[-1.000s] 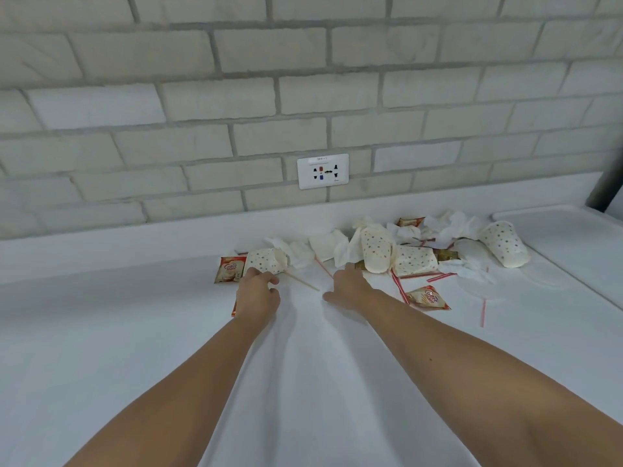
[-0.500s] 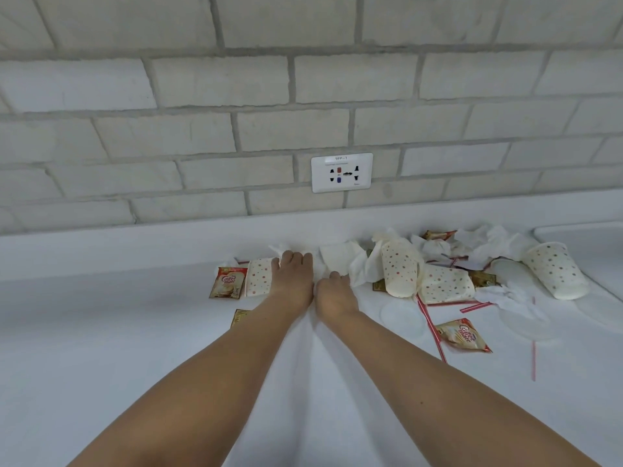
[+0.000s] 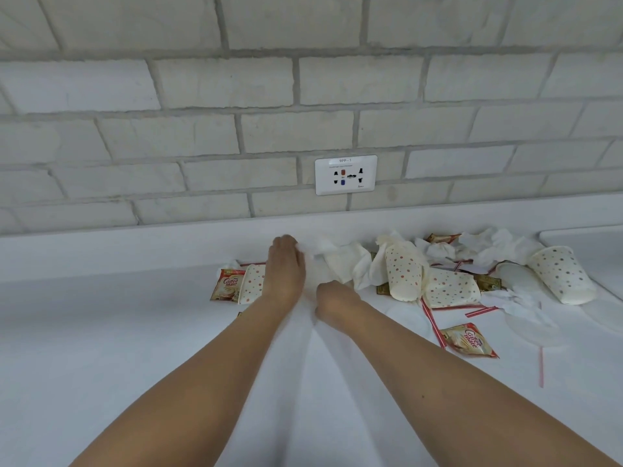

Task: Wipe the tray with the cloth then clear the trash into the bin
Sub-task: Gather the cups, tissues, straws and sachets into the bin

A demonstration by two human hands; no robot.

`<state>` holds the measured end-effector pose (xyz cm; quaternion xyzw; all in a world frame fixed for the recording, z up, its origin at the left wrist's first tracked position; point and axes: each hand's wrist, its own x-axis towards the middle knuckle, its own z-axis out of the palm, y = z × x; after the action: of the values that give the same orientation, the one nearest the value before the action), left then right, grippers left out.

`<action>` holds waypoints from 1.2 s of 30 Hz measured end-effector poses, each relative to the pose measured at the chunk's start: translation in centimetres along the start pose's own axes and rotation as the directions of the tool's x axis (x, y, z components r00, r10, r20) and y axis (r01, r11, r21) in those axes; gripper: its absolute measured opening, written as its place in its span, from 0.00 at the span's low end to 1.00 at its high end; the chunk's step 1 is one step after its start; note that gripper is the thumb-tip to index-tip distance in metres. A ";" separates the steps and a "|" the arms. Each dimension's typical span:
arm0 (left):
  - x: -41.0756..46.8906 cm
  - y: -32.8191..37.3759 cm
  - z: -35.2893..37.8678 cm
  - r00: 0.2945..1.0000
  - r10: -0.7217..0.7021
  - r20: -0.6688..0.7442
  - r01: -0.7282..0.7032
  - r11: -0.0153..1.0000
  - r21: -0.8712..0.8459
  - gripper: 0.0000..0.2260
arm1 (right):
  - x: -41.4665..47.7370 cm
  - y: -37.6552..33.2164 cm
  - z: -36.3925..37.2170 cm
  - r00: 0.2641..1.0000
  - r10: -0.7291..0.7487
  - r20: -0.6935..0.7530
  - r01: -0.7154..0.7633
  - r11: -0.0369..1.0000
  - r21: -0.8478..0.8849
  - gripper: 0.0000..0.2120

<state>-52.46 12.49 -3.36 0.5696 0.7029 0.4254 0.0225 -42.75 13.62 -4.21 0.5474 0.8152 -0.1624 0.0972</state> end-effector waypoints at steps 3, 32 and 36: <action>0.6 0.5 -2.3 0.978 -0.194 -0.078 0.166 0.947 -0.275 0.06 | -0.2 0.0 0.5 1.000 -0.008 0.016 0.008 0.999 -0.047 0.14; -4.3 -5.2 -9.5 0.722 -0.581 0.376 0.688 0.551 -0.472 0.15 | -0.9 -5.4 -2.4 0.931 -0.179 -0.318 0.319 0.823 0.471 0.13; -4.9 -5.9 -11.1 0.745 -0.596 0.301 0.660 0.591 -0.463 0.15 | 1.8 -6.1 -0.8 0.956 -0.116 -0.269 0.214 0.904 0.371 0.30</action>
<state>-61.09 2.24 -2.21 0.2770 0.7053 0.5368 0.3711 -49.02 13.33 -3.13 0.4998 0.8147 -0.2641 -0.1293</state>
